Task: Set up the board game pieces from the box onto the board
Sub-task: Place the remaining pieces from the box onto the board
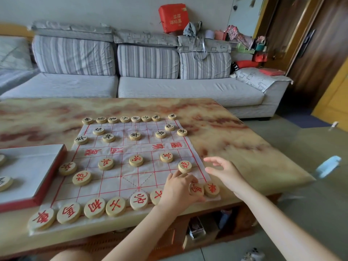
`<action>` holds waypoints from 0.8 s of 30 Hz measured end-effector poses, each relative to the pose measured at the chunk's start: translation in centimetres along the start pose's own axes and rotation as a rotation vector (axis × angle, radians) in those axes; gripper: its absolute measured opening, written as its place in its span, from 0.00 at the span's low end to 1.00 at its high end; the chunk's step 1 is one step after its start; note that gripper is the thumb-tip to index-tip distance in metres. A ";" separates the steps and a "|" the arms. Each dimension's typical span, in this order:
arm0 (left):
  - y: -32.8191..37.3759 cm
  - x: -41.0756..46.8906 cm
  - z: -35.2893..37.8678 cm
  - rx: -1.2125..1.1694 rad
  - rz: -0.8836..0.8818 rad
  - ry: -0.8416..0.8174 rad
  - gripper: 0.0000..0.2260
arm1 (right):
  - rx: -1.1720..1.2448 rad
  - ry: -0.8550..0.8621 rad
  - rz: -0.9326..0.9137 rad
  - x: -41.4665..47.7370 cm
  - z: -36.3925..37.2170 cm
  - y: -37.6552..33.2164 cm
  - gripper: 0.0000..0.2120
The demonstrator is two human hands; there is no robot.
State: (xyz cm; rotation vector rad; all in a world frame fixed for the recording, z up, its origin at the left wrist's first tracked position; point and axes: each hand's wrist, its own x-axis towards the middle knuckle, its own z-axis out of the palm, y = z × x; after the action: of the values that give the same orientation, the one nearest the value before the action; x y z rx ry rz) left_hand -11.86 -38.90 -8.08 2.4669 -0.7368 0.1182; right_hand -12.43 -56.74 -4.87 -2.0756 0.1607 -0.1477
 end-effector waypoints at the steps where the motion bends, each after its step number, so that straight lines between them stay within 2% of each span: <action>1: -0.1 -0.1 0.1 0.008 -0.003 0.002 0.27 | 0.008 0.000 -0.001 0.0 0.1 0.0 0.12; 10: -0.7 -0.4 -0.1 -0.021 0.006 0.055 0.31 | 0.028 -0.046 -0.007 -0.2 2.0 -0.9 0.13; 18: -5.0 -1.5 -6.0 -0.160 -0.148 0.200 0.19 | 0.021 -0.147 -0.078 0.0 5.7 -4.1 0.13; 24: -9.3 -4.2 -11.2 -0.129 -0.254 0.269 0.15 | -0.005 -0.186 -0.124 -0.2 8.3 -6.0 0.13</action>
State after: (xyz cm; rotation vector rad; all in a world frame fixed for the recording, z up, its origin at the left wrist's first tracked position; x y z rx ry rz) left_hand -9.67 -24.40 -4.17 2.3364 -0.3040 0.2901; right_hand -10.87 -46.69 -3.61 -2.0921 -0.0813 -0.0286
